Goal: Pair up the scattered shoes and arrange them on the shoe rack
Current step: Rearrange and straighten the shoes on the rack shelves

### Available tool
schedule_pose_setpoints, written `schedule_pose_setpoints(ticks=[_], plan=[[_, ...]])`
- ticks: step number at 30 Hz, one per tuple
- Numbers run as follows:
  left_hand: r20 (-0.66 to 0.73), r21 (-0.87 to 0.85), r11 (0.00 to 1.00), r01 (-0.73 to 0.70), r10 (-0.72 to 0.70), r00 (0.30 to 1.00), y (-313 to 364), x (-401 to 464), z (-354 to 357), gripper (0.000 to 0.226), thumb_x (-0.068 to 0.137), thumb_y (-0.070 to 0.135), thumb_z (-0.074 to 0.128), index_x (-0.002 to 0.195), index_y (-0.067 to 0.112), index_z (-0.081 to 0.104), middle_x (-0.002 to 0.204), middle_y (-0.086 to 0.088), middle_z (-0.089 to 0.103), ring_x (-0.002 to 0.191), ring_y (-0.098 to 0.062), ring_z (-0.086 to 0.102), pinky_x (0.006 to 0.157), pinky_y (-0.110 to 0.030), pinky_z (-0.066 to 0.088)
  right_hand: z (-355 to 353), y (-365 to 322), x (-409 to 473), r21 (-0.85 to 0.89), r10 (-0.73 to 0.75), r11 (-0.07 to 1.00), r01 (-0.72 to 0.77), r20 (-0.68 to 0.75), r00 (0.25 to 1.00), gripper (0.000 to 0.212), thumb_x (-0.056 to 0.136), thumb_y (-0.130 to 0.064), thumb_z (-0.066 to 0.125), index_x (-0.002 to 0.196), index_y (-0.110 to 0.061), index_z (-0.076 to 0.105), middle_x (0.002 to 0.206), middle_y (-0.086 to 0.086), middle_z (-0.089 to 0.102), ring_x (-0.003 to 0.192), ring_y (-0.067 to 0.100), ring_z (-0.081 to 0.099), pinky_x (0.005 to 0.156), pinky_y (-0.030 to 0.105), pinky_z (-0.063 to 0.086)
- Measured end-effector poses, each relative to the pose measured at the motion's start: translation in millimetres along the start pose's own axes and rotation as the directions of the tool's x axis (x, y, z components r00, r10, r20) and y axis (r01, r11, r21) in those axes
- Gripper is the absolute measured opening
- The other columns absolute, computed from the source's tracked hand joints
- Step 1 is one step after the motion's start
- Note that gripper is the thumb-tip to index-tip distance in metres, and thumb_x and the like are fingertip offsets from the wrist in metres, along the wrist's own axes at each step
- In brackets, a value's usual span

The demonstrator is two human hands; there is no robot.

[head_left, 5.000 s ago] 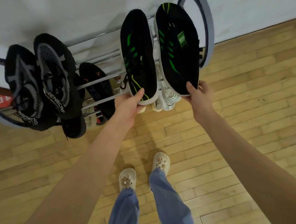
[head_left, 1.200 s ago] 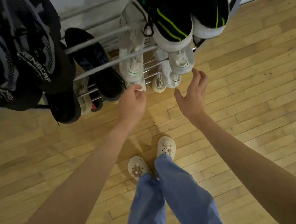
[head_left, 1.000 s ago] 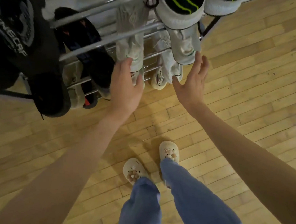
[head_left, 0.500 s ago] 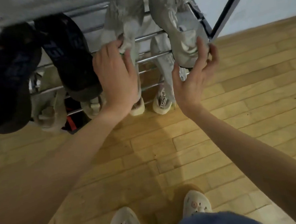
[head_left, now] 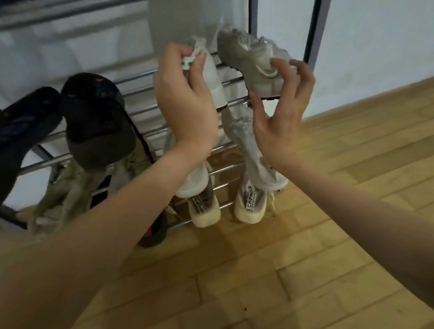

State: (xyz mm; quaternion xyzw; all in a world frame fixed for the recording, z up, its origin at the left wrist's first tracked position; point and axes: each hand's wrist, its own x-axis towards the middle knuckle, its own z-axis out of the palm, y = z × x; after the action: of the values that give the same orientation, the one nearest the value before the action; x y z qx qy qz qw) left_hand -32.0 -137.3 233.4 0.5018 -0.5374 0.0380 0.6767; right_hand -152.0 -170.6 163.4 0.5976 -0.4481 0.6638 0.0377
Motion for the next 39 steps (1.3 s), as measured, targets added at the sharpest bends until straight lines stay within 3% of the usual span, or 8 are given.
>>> schedule_pose_setpoints(ticks=[5, 13, 19, 21, 25, 33, 37, 39], plan=[[0.089, -0.018, 0.997, 0.075, -0.073, 0.993, 0.9, 14.9, 12.5, 0.015, 0.092, 0.019, 0.056, 0.089, 0.005, 0.060, 0.069, 0.012, 0.049, 0.061, 0.002, 0.045, 0.058, -0.011, 0.034, -0.7, 10.1, 13.2, -0.023, 0.017, 1.000, -0.016, 0.038, 0.999, 0.040, 0.085, -0.015, 0.066, 0.122, -0.005, 0.054, 0.123, 0.022, 0.044, 0.118, 0.032, 0.045, 0.099, 0.041, 0.042], [0.222, -0.013, 0.989, 0.149, -0.142, 0.965, 8.7, 10.0, 25.6, 0.014, 0.090, 0.022, 0.063, 0.093, 0.009, 0.062, 0.073, 0.015, 0.052, 0.067, 0.001, 0.049, 0.062, -0.012, 0.039, -9.4, 16.7, 18.7, -0.111, -0.017, 0.993, 0.028, 0.102, 0.995, 0.045, 0.084, -0.028, 0.067, 0.125, -0.013, 0.055, 0.123, 0.017, 0.048, 0.118, 0.028, 0.047, 0.097, 0.037, 0.039], [0.427, 0.193, 0.968, 0.158, -0.228, 0.875, -4.9, 11.6, 9.3, 0.052, 0.068, 0.037, 0.069, 0.116, 0.019, 0.061, 0.116, 0.000, 0.061, 0.106, -0.016, 0.057, 0.093, -0.033, 0.049, -16.0, 21.4, 16.3, -0.170, -0.048, 0.983, 0.073, 0.147, 0.988, 0.054, 0.092, -0.025, 0.055, 0.144, -0.018, 0.042, 0.138, 0.017, 0.042, 0.129, 0.028, 0.039, 0.105, 0.041, 0.034], [0.462, 0.246, 0.961, 0.128, -0.232, 0.856, -1.1, 11.1, 7.9, 0.056, 0.066, 0.034, 0.071, 0.118, 0.018, 0.061, 0.114, 0.001, 0.060, 0.109, -0.018, 0.056, 0.093, -0.035, 0.049, -17.8, 24.0, 17.6, -0.207, -0.051, 0.975, 0.082, 0.154, 0.987, 0.058, 0.093, -0.028, 0.053, 0.147, -0.013, 0.036, 0.139, 0.016, 0.042, 0.128, 0.029, 0.038, 0.104, 0.038, 0.032], [0.485, 0.232, 0.932, 0.278, -0.359, 0.797, 3.3, 7.7, 11.1, 0.060, 0.070, 0.021, 0.078, 0.124, 0.016, 0.053, 0.116, 0.000, 0.060, 0.104, -0.018, 0.059, 0.090, -0.035, 0.051, -24.2, 30.3, 21.3, -0.251, -0.071, 0.962, 0.107, 0.148, 0.986, 0.060, 0.093, -0.037, 0.055, 0.141, -0.004, 0.042, 0.136, 0.013, 0.049, 0.121, 0.032, 0.041, 0.097, 0.037, 0.030], [0.429, 0.274, 0.953, 0.133, -0.245, 0.870, 7.5, 2.0, 20.4, 0.053, 0.070, 0.037, 0.081, 0.116, 0.017, 0.062, 0.117, 0.003, 0.061, 0.103, -0.010, 0.054, 0.080, -0.017, 0.037, -34.1, 29.1, 35.9, -0.269, -0.011, 0.962, 0.056, 0.166, 0.986, 0.056, 0.079, -0.034, 0.069, 0.129, -0.013, 0.054, 0.135, 0.005, 0.049, 0.122, 0.032, 0.039, 0.088, 0.030, 0.024], [0.488, 0.278, 0.953, 0.118, -0.246, 0.837, 8.8, 5.2, 18.3, 0.054, 0.074, 0.032, 0.079, 0.121, 0.016, 0.058, 0.111, 0.005, 0.054, 0.099, -0.010, 0.050, 0.081, -0.019, 0.038, -35.2, 22.5, 33.4, -0.263, 0.058, 0.965, -0.008, 0.185, 0.981, 0.061, 0.079, -0.034, 0.069, 0.134, -0.014, 0.050, 0.136, 0.009, 0.046, 0.123, 0.032, 0.038, 0.091, 0.036, 0.031], [0.566, 0.300, 0.949, 0.094, -0.256, 0.784, 9.3, 6.7, 12.9, 0.063, 0.075, 0.030, 0.077, 0.131, 0.016, 0.051, 0.123, 0.003, 0.053, 0.112, -0.014, 0.051, 0.087, -0.021, 0.038, -35.5, 11.3, 23.0, -0.278, 0.078, 0.960, -0.037, 0.138, 0.987, 0.067, 0.080, -0.028, 0.066, 0.140, -0.010, 0.043, 0.140, 0.015, 0.040, 0.126, 0.033, 0.036, 0.096, 0.038, 0.031]])
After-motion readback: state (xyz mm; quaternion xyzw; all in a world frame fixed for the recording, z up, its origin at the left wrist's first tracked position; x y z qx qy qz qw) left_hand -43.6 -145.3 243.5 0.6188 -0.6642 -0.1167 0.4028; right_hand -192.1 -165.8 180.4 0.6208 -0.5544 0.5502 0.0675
